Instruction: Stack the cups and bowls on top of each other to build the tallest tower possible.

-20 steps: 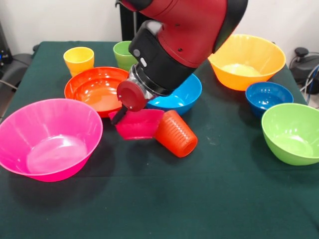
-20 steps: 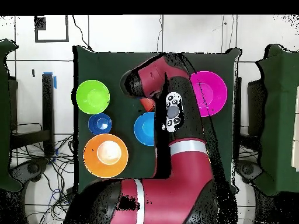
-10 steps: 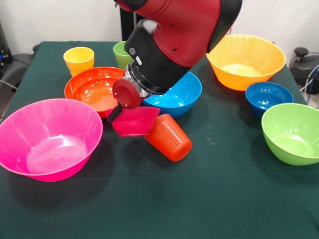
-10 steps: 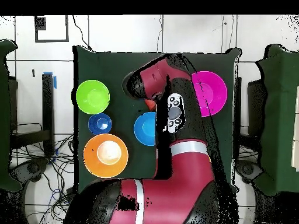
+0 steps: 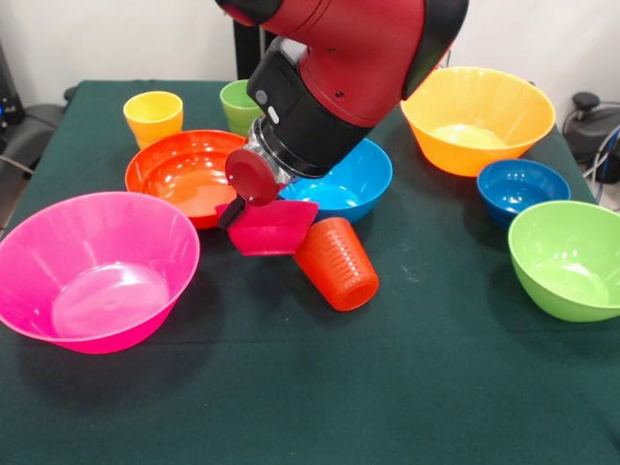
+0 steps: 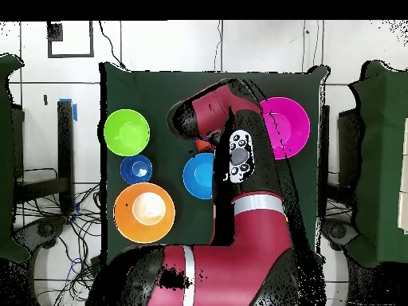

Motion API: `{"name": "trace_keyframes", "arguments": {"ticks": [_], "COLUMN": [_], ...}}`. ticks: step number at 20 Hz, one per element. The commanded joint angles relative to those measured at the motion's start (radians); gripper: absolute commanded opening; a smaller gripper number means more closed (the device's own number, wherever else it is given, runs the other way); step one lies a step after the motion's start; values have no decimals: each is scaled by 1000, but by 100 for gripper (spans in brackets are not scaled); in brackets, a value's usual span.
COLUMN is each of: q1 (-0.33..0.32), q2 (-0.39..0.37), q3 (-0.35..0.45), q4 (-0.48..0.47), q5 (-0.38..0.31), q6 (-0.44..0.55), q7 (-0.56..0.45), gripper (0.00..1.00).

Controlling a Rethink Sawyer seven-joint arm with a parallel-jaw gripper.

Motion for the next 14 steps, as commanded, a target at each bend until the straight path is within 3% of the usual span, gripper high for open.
{"name": "trace_keyframes", "arguments": {"ticks": [1, 14], "q1": [22, 10], "q2": [18, 22], "q3": [41, 40], "q4": [109, 152], "q5": [49, 109], "q6": [61, 22], "q7": [-97, -47], "gripper": [0, 0]}}
